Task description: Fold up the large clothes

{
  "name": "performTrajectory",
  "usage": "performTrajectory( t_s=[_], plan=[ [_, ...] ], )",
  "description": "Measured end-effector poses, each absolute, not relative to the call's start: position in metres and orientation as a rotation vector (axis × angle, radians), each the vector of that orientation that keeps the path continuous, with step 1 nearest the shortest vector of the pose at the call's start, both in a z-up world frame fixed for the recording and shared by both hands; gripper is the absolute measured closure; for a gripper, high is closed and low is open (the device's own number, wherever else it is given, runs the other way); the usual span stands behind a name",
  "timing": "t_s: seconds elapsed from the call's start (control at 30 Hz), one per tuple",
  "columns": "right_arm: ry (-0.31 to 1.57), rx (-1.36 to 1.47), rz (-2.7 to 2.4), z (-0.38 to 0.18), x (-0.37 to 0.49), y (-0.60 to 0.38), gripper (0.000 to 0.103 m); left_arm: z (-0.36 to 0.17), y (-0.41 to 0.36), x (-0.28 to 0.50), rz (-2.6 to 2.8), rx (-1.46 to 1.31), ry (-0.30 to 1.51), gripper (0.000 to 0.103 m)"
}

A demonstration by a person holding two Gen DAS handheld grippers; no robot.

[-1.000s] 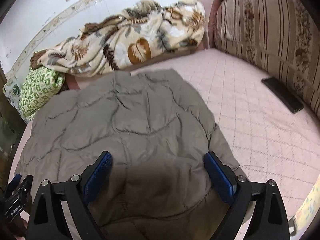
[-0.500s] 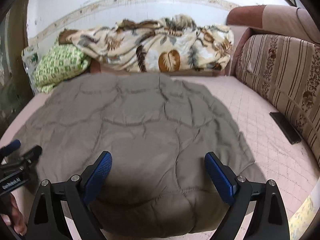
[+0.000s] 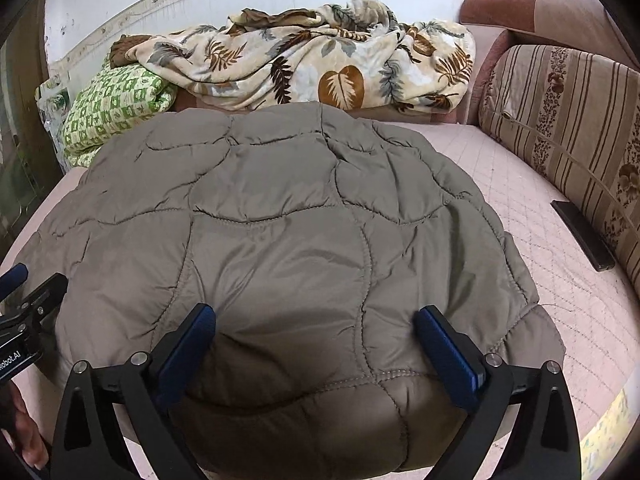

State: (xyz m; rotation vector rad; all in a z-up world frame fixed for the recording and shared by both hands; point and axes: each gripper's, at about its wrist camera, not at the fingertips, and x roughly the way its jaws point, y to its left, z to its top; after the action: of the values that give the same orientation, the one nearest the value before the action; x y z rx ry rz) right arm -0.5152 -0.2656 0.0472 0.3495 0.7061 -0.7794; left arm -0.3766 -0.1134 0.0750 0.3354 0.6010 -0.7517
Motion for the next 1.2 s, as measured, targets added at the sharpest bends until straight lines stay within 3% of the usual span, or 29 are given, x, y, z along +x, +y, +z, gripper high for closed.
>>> performTrajectory(
  t_s=[1.2],
  plan=[
    [0.748, 0.306, -0.768, 0.039, -0.51, -0.263, 0.001, 0.06, -0.119, -0.371, -0.751, 0.355, 0.646, 0.002]
  ],
)
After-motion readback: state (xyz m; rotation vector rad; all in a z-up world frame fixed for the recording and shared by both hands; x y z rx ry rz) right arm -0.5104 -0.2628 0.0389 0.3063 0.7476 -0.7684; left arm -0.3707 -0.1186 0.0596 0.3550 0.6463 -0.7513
